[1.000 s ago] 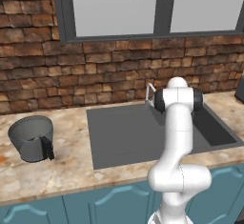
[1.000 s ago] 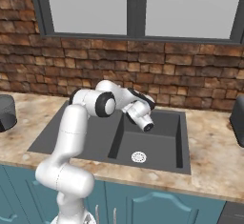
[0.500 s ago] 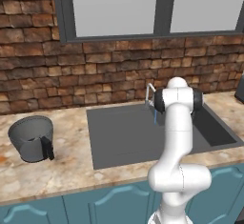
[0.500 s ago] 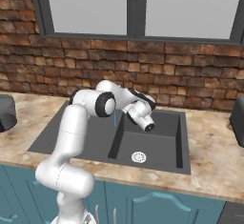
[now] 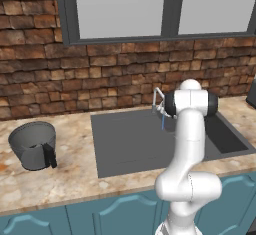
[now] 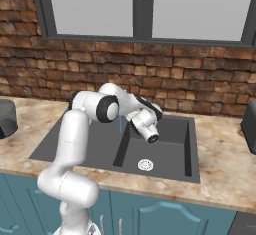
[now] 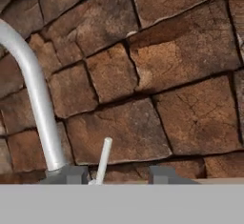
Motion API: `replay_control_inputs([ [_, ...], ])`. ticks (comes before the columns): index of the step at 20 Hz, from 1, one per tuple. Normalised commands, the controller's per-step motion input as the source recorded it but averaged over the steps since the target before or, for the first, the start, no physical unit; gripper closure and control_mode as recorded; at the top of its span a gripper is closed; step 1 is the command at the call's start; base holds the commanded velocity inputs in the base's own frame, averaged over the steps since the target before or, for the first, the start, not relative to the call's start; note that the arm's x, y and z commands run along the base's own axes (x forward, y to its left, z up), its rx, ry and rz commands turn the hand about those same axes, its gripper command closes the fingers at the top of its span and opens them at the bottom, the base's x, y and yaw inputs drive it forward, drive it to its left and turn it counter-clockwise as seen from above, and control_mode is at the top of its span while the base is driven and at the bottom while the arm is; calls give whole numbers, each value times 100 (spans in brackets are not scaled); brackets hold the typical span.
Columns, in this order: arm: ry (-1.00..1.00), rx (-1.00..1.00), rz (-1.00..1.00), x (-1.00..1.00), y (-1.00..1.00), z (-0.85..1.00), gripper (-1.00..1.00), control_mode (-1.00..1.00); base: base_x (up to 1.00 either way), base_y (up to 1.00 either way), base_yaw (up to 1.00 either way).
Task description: Turn on the sink faucet and place the jug under the water for a few seconds to fill it up.
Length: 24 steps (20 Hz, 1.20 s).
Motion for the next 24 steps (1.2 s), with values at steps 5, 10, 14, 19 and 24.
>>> replay_control_inputs([
  [5, -4, 0, -2, -69, -33, 37, -100, -100, 0, 0, 0],
  [10, -1, -2, 0, -58, -24, 95, -100, -100, 0, 0, 0],
  [14, 0, -6, 0, -47, -20, 100, -100, -100, 0, 0, 0],
  [19, 0, -5, 0, -66, -4, 100, -100, -100, 0, 0, 0],
  [24, -2, -9, 0, -96, 1, 97, -100, -100, 0, 0, 0],
])
